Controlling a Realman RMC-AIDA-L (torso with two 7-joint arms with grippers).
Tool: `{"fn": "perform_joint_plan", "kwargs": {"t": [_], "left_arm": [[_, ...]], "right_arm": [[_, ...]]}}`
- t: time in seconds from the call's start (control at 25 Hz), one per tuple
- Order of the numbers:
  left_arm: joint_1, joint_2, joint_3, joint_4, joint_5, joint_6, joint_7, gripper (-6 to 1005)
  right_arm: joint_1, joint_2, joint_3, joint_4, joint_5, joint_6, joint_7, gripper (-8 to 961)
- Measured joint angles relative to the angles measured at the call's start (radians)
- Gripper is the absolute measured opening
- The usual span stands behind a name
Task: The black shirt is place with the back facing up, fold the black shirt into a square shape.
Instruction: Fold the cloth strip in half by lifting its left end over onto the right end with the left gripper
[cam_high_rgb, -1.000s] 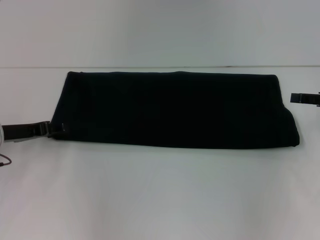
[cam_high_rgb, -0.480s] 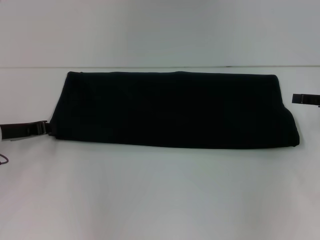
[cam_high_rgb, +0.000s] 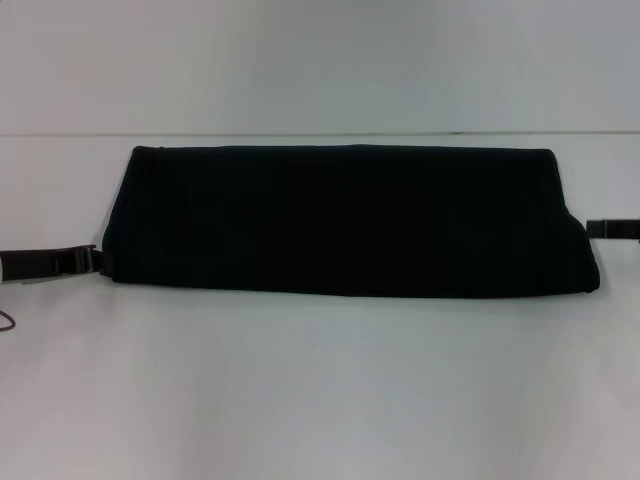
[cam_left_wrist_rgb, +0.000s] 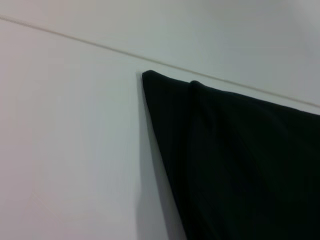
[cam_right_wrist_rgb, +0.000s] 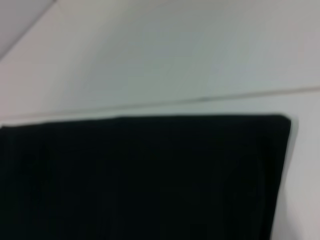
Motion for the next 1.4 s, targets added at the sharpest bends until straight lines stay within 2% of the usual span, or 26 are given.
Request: {"fn": "perform_joint_plan", "kwargs": {"t": [0.68,0.92,1.0,1.4], "left_arm": [[0.006,-0.004,0.0,0.001,0.016,0.005,0.0,-1],[0.006,-0.004,0.0,0.001,0.017,0.002,0.0,0],[0.006,-0.004,0.0,0.001,0.017,0.002,0.0,0],[0.006,-0.004,0.0,-0.001,0.016,0.002,0.0,0]], "right_arm": [[0.003,0.033,-0.046,0.04,-0.052,0.015,0.001,590],[0.002,0.038,-0.048,0.045,-0.049,0.019,-0.017,542],[-0.002,0.039,-0.043,0.04,-0.046,0.019,-0.019,327],[-0.008,0.032,-0.04,0.037,-0.044,0.019,-0.028,78]]}}
